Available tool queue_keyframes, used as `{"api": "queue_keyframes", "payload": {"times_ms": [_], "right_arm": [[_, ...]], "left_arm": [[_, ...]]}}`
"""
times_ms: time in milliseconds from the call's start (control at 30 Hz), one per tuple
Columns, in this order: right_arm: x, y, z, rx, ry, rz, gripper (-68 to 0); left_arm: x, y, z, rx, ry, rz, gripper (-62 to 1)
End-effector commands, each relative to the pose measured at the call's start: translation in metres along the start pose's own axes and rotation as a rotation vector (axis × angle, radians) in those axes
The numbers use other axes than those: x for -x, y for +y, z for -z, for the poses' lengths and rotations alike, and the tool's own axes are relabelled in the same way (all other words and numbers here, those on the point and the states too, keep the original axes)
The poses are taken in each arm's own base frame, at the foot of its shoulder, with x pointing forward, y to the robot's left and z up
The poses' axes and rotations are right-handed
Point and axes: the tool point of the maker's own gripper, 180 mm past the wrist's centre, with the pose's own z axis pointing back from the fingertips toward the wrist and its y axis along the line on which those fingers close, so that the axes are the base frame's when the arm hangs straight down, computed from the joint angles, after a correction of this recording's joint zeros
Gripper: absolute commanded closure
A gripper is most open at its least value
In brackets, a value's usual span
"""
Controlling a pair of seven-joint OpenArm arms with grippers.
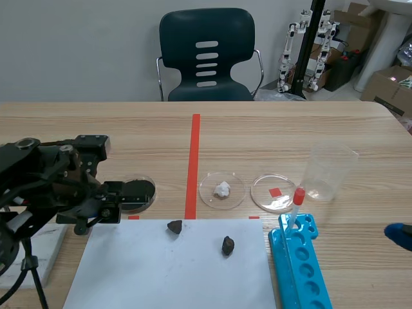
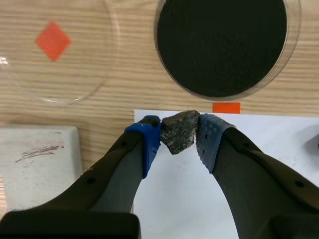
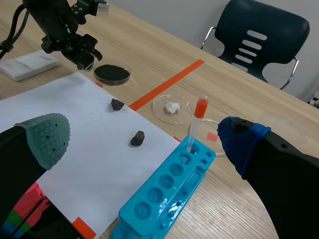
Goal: Pick up the left mineral with the left hand
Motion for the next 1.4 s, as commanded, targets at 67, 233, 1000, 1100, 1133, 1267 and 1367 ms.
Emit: {"api": "queue_keyframes", "payload": {"times_ms": [67,233,1000,1100,1133,1267,1367], "right_arm": [[-0.006,-0.002,0.002,0.005,-0.024,0.001,-62.1],[-0.006,-0.002,0.002,0.005,-0.024,0.001,-62.1],[-0.006,-0.002,0.002,0.005,-0.024,0.001,-62.1],[-0.006,-0.002,0.002,0.005,-0.024,0.001,-62.1],[-0.006,-0.002,0.002,0.005,-0.024,0.001,-62.1],[-0.006,-0.002,0.002,0.005,-0.024,0.001,-62.1],[-0.006,-0.002,0.002,0.005,-0.024,0.001,-62.1]], "left_arm": [[-0.013,0.007,-0.013,0.008,-0.142,0.015,-11.3],[-0.03,0.012,-0.038,0.039,-0.336,0.028,-11.4],[0.006,-0.034,-0.193,0.435,-0.886,0.385,-11.7],[0.019,-0.037,-0.201,0.449,-0.901,0.422,-11.7],[0.022,-0.038,-0.204,0.454,-0.905,0.431,-11.7],[0.029,-0.04,-0.205,0.46,-0.895,0.449,-11.7],[0.029,-0.04,-0.205,0.46,-0.897,0.449,-11.7]]}}
